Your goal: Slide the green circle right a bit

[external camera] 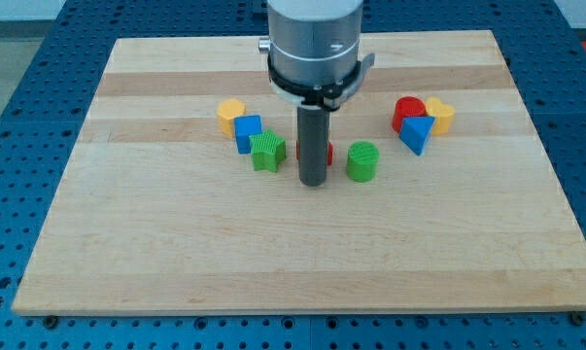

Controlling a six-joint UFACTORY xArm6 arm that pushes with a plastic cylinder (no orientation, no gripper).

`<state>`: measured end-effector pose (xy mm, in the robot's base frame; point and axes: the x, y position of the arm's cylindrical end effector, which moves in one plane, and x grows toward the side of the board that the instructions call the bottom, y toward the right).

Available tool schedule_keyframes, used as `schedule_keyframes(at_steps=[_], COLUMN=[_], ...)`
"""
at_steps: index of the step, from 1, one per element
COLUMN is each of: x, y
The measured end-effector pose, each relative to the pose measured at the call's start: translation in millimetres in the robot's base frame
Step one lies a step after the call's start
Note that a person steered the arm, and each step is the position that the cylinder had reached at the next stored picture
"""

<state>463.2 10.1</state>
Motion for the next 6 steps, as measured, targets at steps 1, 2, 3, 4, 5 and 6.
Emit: schedule_keyframes(at_steps=[1, 2, 3, 4, 5, 6], x=[-2, -2, -2, -4, -7, -7], y=[47, 97, 72, 37, 44, 94])
